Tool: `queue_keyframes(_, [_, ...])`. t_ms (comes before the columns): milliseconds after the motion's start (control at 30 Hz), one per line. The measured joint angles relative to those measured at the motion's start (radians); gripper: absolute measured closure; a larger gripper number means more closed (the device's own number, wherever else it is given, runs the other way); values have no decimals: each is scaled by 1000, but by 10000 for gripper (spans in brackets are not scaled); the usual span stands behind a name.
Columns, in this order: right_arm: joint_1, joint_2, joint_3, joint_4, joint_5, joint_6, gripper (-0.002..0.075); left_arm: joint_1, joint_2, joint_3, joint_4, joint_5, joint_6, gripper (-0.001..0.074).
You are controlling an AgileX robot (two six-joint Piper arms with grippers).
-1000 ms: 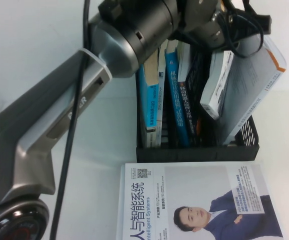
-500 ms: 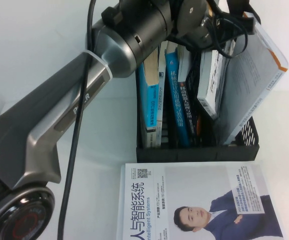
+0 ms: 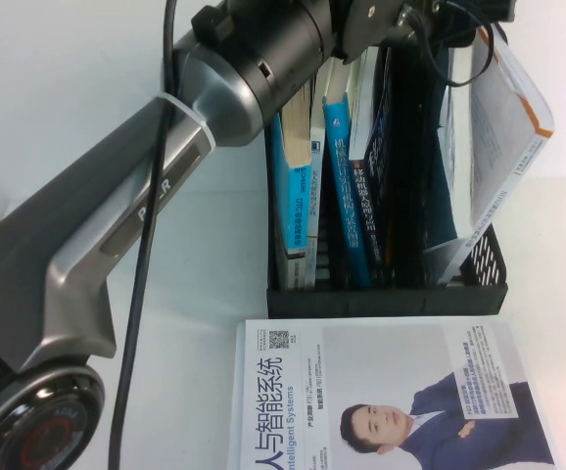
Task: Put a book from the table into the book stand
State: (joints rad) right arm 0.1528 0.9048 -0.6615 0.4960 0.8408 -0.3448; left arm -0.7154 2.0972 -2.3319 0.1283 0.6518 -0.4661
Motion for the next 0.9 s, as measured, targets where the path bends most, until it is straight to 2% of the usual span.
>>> queue_keyframes(100, [0, 0, 0, 22, -16, -12, 731, 0, -12, 0, 0, -6, 0, 350])
queue_keyframes(167, [0, 0, 0, 62, -36, -42, 731, 0, -30, 0, 5, -4, 6, 391])
queue_keyframes(367, [0, 62, 0, 213, -93, -207, 731, 0, -103, -1, 90, -2, 28, 656])
queue_keyframes(433, [0, 132, 0, 261, -110, -265, 731, 0, -122, -1, 131, 14, 32, 699])
queue_keyframes(667, [0, 406, 0, 310, -204, -352, 731, 0, -176, -2, 249, 135, 47, 734])
queue_keyframes(900, [0, 573, 0, 361, -431, -355, 731, 13, -233, -2, 270, 201, 53, 735])
